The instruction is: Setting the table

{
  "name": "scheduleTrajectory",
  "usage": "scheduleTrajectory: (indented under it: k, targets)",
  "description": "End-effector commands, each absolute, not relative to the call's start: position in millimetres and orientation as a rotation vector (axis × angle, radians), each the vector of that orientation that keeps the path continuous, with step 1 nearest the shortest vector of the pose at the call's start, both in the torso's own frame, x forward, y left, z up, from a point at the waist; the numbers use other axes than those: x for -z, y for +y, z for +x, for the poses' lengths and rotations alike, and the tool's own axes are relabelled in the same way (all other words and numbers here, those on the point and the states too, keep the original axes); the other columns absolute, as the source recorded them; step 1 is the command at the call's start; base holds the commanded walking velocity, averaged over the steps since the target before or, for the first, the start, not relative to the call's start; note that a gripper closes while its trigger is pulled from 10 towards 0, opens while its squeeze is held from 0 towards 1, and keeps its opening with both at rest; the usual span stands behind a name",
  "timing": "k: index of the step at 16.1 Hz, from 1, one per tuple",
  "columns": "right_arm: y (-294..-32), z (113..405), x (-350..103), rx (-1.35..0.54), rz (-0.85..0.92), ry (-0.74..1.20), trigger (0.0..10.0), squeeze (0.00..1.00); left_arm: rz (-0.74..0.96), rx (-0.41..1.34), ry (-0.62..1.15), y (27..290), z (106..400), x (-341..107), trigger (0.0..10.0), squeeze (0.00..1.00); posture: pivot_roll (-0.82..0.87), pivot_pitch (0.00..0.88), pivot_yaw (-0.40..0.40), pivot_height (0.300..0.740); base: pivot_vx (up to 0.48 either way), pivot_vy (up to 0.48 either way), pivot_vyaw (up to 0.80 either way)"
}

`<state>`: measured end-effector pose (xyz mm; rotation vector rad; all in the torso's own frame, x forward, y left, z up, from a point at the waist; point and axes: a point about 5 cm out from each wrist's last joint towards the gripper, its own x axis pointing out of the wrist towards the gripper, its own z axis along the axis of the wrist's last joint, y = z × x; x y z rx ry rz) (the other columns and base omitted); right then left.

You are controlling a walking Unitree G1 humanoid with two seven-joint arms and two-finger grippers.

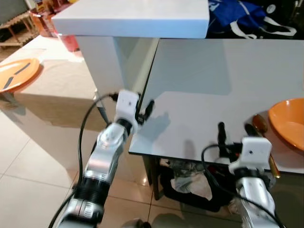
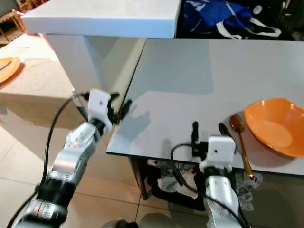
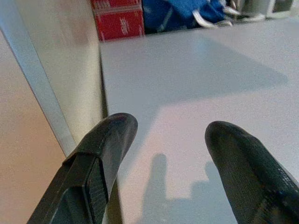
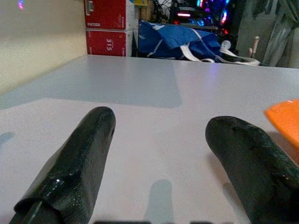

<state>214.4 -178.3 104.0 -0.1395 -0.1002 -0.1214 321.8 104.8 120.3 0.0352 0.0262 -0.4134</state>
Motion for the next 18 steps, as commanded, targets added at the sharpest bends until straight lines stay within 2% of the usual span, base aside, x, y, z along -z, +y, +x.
scheduleTrajectory:
  k: [1,2,4,10,18]
  targets:
    - [-178.4,211.5,-106.7,0.126,-0.154,-0.097,10.0,0.0,-0.013,0.416,0.028,111.7,317.4,-117.9,10.0,0.0,-0.05,0.0,0.106,0.74,0.0,0.0,0.0]
    - [-181.8,211.2,-108.0,0.139,-0.159,-0.099,10.0,0.0,-0.067,0.42,0.017,118.2,306.7,-109.6,10.0,0.0,-0.06,0.0,0.099,0.74,0.0,0.0,0.0]
    - [-183.1,217.0,-111.0,0.133,-0.166,-0.101,10.0,0.0,-0.051,0.437,-0.002,114.4,297.2,-103.8,10.0,0.0,-0.05,0.0,0.085,0.74,0.0,0.0,0.0]
    - [-197.1,238.3,-114.9,0.138,-0.178,-0.098,10.0,0.0,-0.032,0.386,-0.066,105.4,313.6,-123.0,10.0,0.0,-0.04,0.0,0.062,0.74,0.0,0.0,0.0]
    - [-192.8,237.8,-101.9,0.115,-0.163,-0.052,10.0,0.0,-0.081,0.34,-0.052,102.8,325.5,-129.7,10.0,0.0,-0.03,0.0,0.06,0.74,0.0,0.469,0.0]
